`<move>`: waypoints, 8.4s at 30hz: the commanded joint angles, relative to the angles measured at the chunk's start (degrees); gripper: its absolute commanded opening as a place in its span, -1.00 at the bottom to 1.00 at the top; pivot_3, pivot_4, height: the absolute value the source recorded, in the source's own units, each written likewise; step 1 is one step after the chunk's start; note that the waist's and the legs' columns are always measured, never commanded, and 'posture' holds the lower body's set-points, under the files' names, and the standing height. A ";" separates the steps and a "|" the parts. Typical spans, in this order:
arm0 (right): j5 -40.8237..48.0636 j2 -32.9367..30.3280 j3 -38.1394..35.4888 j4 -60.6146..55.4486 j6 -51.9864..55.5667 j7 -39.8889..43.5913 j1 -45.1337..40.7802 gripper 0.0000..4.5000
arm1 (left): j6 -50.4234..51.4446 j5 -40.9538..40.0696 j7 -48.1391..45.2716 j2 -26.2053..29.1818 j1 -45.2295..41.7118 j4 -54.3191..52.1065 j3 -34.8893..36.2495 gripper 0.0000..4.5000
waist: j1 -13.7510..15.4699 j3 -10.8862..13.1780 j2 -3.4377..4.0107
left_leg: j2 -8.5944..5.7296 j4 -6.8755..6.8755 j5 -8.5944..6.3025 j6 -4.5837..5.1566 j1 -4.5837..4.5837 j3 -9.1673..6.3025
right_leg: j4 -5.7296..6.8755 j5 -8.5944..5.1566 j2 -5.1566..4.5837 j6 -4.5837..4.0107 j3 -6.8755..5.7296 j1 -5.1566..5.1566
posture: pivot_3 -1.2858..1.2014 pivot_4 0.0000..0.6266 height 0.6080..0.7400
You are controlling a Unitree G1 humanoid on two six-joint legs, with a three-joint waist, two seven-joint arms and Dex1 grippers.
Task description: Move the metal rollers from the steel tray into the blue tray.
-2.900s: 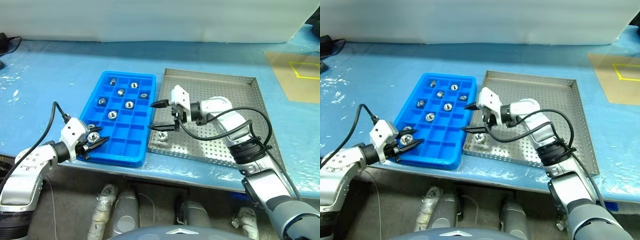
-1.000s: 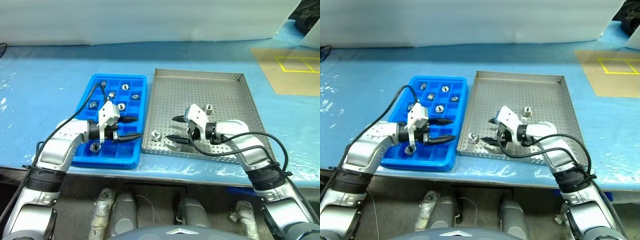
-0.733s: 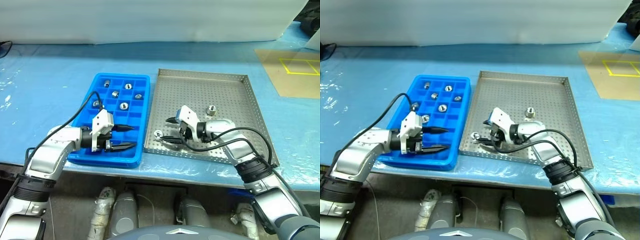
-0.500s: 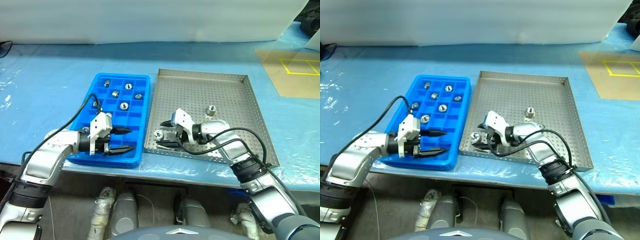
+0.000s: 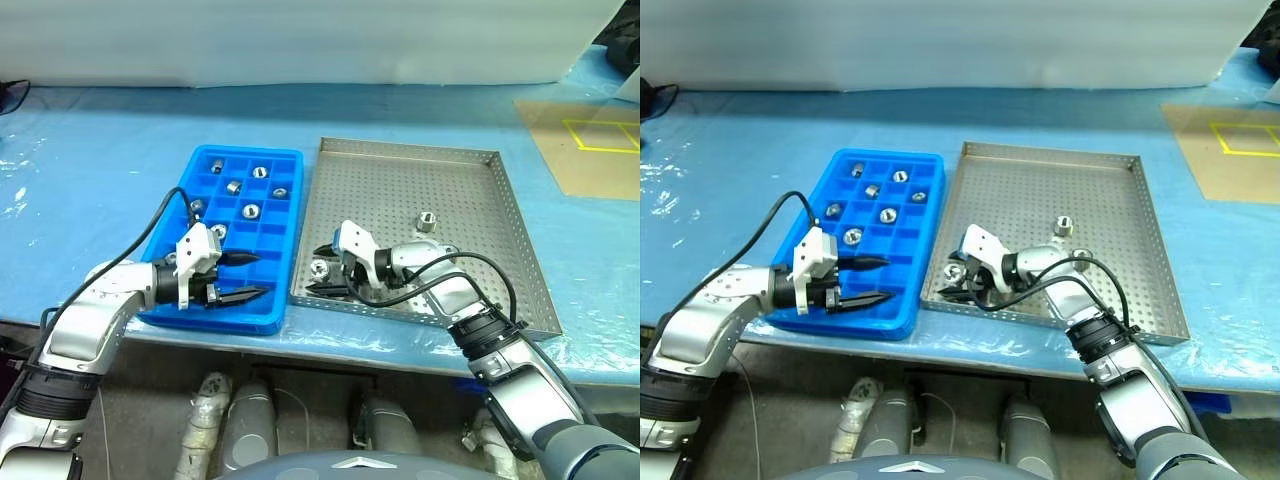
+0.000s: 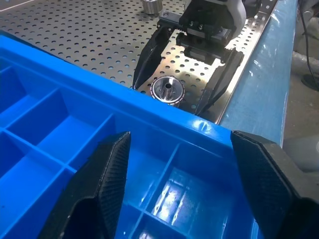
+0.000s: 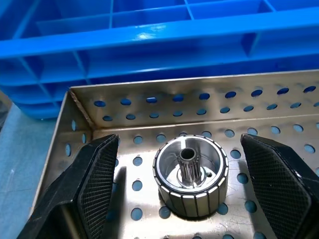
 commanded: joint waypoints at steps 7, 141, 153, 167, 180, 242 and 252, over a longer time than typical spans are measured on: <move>0.90 -0.09 -1.84 -1.14 -1.97 0.52 0.35 -0.12 | -0.38 -0.39 0.22 0.71 -1.53 -0.87 1.10 0.51 | -0.02 0.00 0.00 | 0.00 0.00 0.01 -0.01 0.01 0.00 | 0.01 0.00 0.00 0.00 0.00 0.00 | 0.10 -0.52 1.00; 5.48 8.13 1.11 -1.09 0.61 8.48 -10.30 -0.26 | 1.54 -4.60 7.11 6.49 10.50 -7.04 19.69 0.51 | 1.62 0.01 -0.29 | 0.10 -0.17 -0.01 -0.01 -0.07 -0.12 | -0.02 -0.05 0.15 -0.11 -0.08 -0.12 | 0.23 -0.52 1.00; 0.33 22.99 0.04 16.89 -9.96 -2.24 -19.54 -0.26 | 2.12 -4.88 8.99 8.72 11.58 -5.75 25.11 0.51 | 1.70 0.01 -0.33 | 0.09 -0.25 0.04 -0.10 -0.17 -0.14 | -0.01 -0.08 0.11 -0.16 -0.08 -0.28 | 0.25 -0.52 1.00; -4.17 26.94 0.71 25.80 -14.12 -7.11 -16.63 0.06 | 1.72 -4.74 7.99 9.39 11.50 -3.90 25.67 0.51 | 1.67 -0.01 -0.35 | 0.10 -0.29 0.04 -0.12 -0.11 -0.16 | 0.05 -0.08 0.12 -0.15 -0.07 -0.30 | 0.24 -0.52 1.00; 2.02 15.90 -9.22 10.19 -5.90 -8.11 -15.44 0.94 | 1.17 -4.99 5.91 7.75 4.94 -2.40 18.64 0.51 | 2.11 0.00 -0.36 | 0.01 -0.25 0.17 -0.34 -0.13 -0.12 | 0.14 -0.07 0.03 -0.12 -0.08 -0.24 | 0.16 -0.52 1.00; 6.95 -8.97 -19.26 -12.79 7.58 -17.89 9.25 -0.20 | -3.22 -0.50 -2.33 -4.81 -14.90 11.99 3.31 0.51 | -3.74 -0.10 -0.13 | 0.18 -0.07 0.06 -0.11 0.41 0.08 | -0.04 0.05 0.73 -0.28 0.21 0.23 | -0.07 -0.52 1.00; 11.64 -1.36 -7.27 -13.06 11.10 -2.34 -3.27 -0.20 | -0.31 -2.81 -1.42 6.80 -1.22 2.96 14.85 0.51 | -1.20 -0.07 -0.14 | 0.30 -0.25 0.04 -0.11 0.10 -0.01 | -0.18 0.06 0.75 -0.43 0.05 -0.06 | 0.15 -0.52 1.00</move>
